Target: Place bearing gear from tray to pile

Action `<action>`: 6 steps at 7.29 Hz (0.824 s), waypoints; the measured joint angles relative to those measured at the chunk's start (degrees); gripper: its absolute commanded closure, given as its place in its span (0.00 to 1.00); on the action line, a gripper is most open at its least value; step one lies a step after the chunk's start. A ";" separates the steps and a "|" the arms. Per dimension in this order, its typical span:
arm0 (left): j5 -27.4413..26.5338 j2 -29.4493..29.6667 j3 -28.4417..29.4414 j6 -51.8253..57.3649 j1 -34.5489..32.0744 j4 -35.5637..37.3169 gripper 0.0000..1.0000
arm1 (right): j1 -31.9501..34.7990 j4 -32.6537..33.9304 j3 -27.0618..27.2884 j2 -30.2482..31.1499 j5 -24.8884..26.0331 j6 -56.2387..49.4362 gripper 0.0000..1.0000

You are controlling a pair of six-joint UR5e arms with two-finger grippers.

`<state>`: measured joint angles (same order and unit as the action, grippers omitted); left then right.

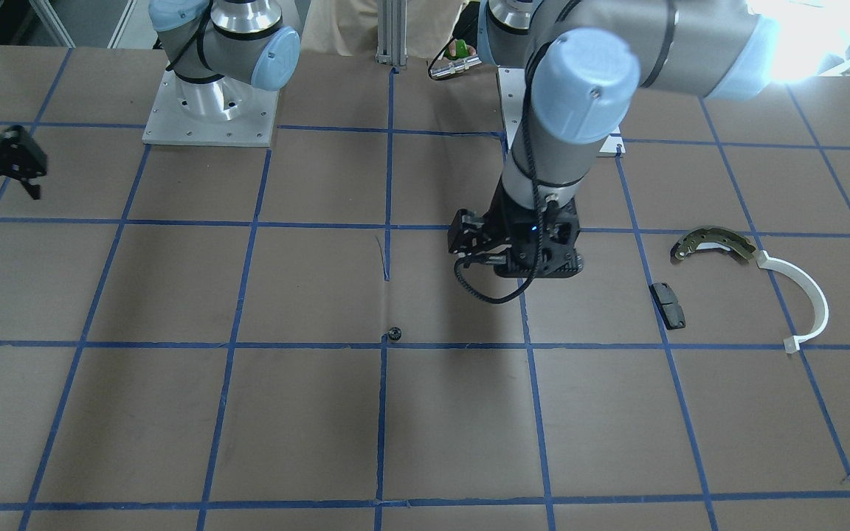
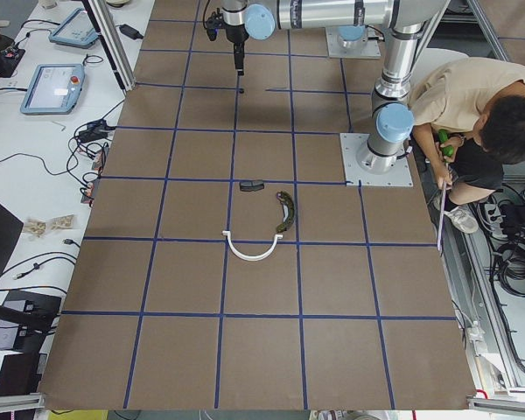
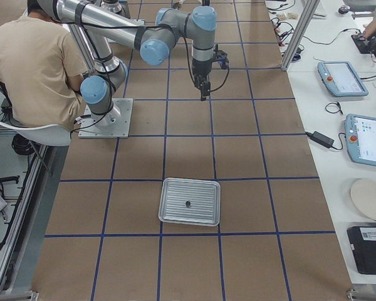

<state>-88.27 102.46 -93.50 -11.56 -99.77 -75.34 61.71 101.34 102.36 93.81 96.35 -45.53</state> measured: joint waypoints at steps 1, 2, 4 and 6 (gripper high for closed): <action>0.04 3.46 -2.30 -2.12 -2.04 7.53 0.00 | -7.04 1.03 0.31 -1.17 0.14 -9.03 0.08; 0.02 6.84 -3.14 -3.34 -3.94 12.42 0.00 | -12.50 3.97 0.51 -3.95 -0.13 -17.03 0.10; -0.07 12.73 -3.36 -5.72 -7.71 18.38 0.00 | -22.89 12.20 0.62 -12.37 -2.02 -30.75 0.15; -0.06 16.53 -3.38 -8.05 -9.26 21.93 0.00 | -30.10 21.46 0.47 -22.26 -6.34 -41.78 0.17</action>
<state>-88.33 118.99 -96.87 -19.61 -109.03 -53.41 31.61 122.80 102.83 71.55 90.01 -87.31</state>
